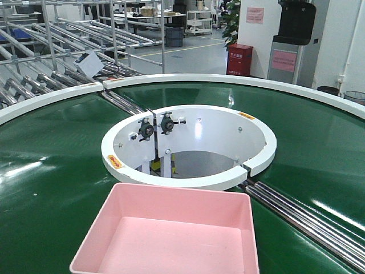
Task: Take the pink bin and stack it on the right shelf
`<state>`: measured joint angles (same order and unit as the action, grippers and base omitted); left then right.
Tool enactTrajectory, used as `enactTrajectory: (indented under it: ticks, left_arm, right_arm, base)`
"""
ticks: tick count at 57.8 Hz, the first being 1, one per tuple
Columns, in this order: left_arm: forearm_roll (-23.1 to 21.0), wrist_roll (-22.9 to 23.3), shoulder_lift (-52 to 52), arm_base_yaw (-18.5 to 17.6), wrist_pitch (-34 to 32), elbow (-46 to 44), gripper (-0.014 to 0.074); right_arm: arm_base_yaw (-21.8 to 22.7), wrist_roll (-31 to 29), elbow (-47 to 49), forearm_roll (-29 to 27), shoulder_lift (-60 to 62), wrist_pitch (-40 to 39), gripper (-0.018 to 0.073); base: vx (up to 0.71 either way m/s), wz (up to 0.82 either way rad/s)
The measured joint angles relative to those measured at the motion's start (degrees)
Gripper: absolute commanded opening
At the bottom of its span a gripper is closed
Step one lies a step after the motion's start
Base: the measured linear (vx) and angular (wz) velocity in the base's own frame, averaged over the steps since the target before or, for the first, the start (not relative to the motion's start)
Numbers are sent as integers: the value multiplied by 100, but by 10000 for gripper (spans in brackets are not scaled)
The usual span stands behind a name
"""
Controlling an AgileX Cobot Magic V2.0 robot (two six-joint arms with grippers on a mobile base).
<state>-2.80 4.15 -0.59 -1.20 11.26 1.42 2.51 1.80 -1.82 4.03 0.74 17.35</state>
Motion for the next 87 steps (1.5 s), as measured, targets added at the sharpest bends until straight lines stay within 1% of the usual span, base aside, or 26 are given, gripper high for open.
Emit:
enactTrajectory:
  ticks: [30, 38, 45, 54, 62, 65, 68, 71, 74, 78, 82, 87]
  left_arm:
    - [0, 0, 0, 0, 0, 0, -8]
    - [0, 0, 0, 0, -144, 0, -8]
    - [0, 0, 0, 0, -292, 0, -8]
    - [0, 0, 0, 0, -606, 0, -8]
    - [0, 0, 0, 0, -1167, 0, -8]
    - [0, 0, 0, 0, -1470, 0, -8]
    - [0, 0, 0, 0, -1645, -38, -8]
    - [0, -30, 28, 0, -1515, -264, -8]
    - [0, -191, 195, 0, -1126, -754, -8]
    - [2, -467, 578, 0, -565, -1429, -8]
    - [2, -844, 1112, 0, -147, -2199, -6]
    - [6, -1065, 1753, 0, -16, -2657, 3]
  right_arm:
    - [0, 0, 0, 0, 0, 8, -11]
    - [0, 7, 0, 168, 0, -9, -11]
    - [0, 80, 0, 202, 0, -264, -11]
    - [0, 85, 0, 222, 0, -964, -11]
    - [0, 91, 0, 246, 0, -1735, -11]
    - [0, 175, 20, 246, 0, -1795, -11]
    - [0, 280, 173, 246, -60, -1625, -11]
    - [0, 310, 503, 246, -215, -1359, -11]
    - [0, 323, 1004, 246, -519, -1082, -11]
    - [0, 323, 1644, 246, -1010, -894, -11]
    - [0, 328, 2158, 246, -1602, -836, -11]
    - [0, 328, 2547, 246, -2292, -831, -8]
  base:
    - [0, 0]
    - [0, 0]
    - [0, 0]
    - [0, 0]
    - [0, 0]
    - [0, 0]
    - [0, 0]
    - [0, 0]
    - [0, 0]
    - [0, 0]
    - [0, 0]
    - [0, 0]
